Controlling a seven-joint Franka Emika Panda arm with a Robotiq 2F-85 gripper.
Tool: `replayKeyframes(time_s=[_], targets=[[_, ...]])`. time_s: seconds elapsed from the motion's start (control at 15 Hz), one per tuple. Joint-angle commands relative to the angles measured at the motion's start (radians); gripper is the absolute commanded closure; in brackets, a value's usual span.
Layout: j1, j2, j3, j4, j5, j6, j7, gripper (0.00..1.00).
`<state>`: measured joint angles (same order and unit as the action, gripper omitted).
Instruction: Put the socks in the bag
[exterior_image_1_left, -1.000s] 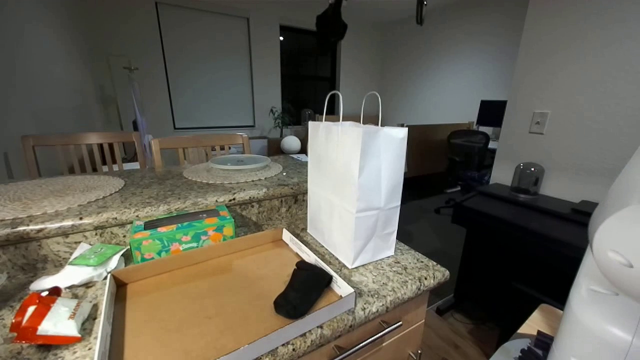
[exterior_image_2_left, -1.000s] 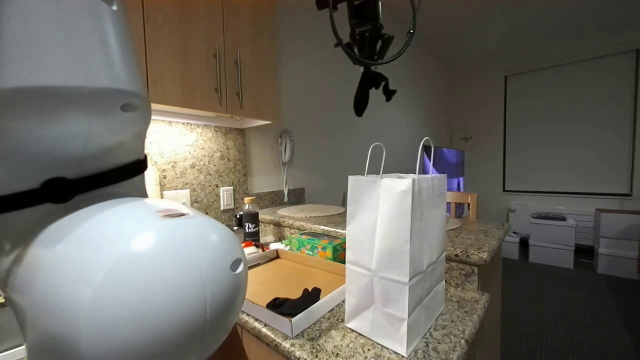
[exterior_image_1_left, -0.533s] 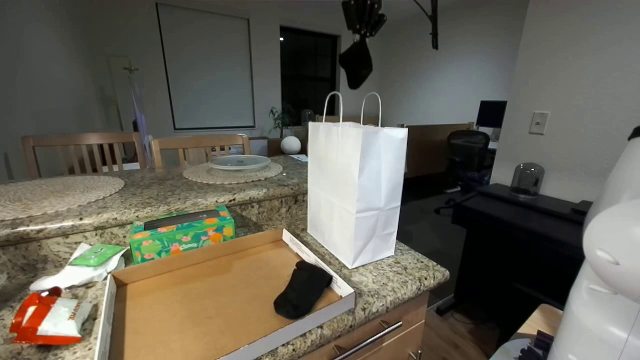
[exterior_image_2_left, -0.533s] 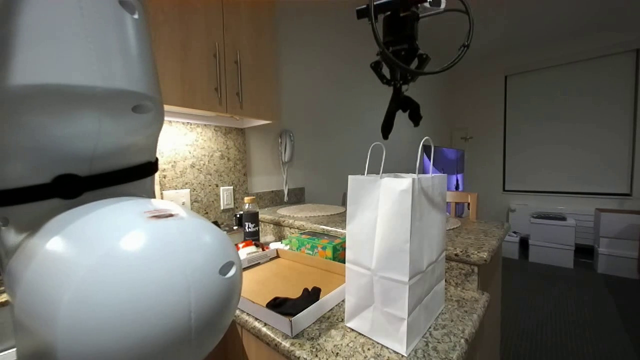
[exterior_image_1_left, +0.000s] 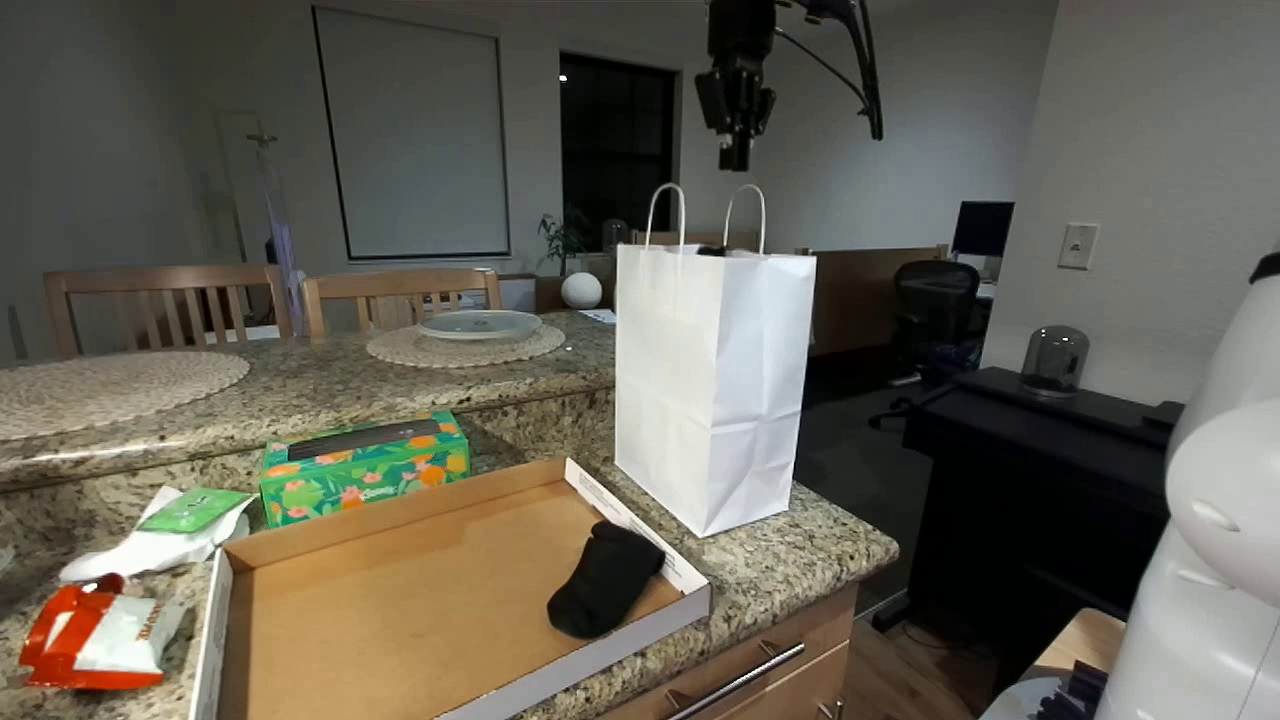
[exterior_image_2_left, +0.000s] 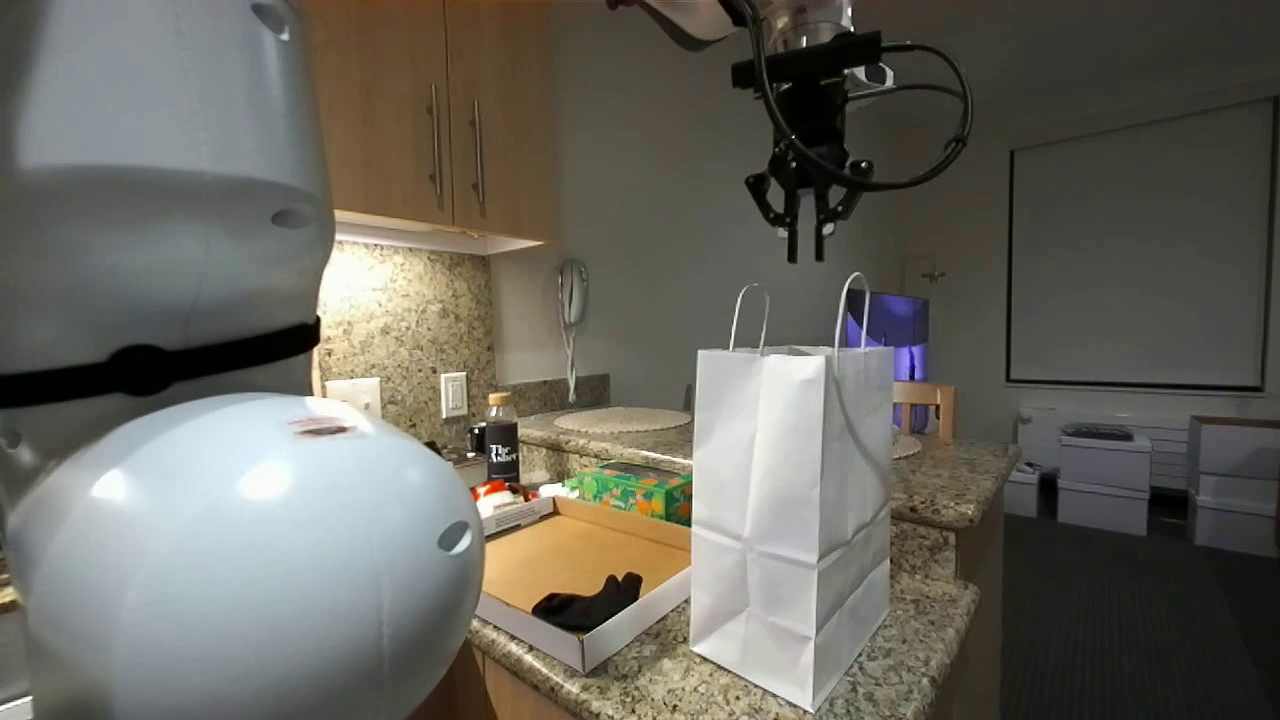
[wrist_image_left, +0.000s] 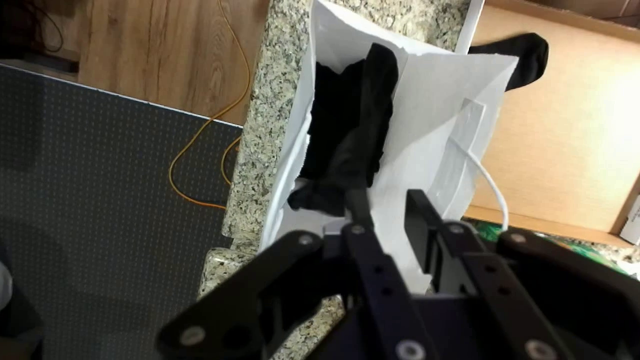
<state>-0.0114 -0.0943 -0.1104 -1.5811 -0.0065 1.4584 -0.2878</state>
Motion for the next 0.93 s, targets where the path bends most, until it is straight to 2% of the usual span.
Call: replayKeyframes(time_s=[0.0,0.47,0.87], targets=[[-0.005,0.02,0.022,0.042,0.012,-0.022,-0.035,0.42],[0.054,-0.039,0.117,0.115,0.016,-0.043,0.005,0.0],[0.142,-0.121,0.233,0.006,0.003,0.024,0.105,0.0]])
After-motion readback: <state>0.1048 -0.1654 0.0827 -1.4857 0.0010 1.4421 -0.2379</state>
